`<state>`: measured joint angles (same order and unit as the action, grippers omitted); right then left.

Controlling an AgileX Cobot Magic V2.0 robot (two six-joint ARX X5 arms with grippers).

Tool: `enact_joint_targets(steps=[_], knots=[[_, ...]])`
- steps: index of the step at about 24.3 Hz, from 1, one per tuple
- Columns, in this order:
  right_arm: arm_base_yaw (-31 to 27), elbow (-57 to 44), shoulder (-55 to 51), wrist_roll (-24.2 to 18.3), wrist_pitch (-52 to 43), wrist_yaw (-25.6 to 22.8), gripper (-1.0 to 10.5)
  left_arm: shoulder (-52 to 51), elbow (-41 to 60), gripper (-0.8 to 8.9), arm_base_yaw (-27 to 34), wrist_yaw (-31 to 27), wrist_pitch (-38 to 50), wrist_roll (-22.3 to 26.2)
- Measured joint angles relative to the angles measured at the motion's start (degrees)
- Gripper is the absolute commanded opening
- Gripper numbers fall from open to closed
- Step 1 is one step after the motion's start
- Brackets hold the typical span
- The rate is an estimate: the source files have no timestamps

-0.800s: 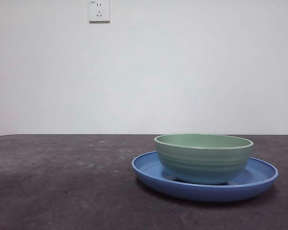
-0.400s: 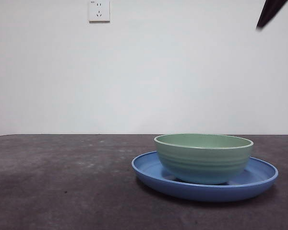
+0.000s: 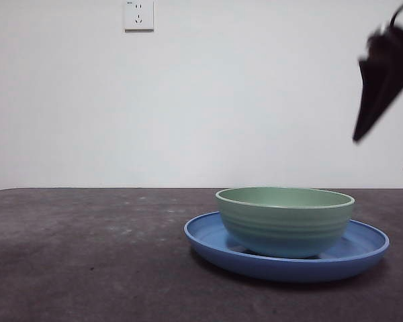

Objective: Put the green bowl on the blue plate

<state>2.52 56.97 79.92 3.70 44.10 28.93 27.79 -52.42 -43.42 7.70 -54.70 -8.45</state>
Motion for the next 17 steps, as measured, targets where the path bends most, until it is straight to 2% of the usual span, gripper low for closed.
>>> enact_joint_targets(steps=[4,7,17], knots=[[-0.92,0.0,6.93,-1.88,-2.4,0.61,3.0,0.0,0.0,5.63,0.0,0.0,0.0,0.0],[-0.63,0.0,11.08,-2.93,-4.9,5.14,3.0,0.0,0.0,5.63,0.0,0.0,0.0,0.0],[1.03,0.0,14.64,-4.39,-6.67,5.46,2.0,0.0,0.0,5.63,0.0,0.0,0.0,0.0]])
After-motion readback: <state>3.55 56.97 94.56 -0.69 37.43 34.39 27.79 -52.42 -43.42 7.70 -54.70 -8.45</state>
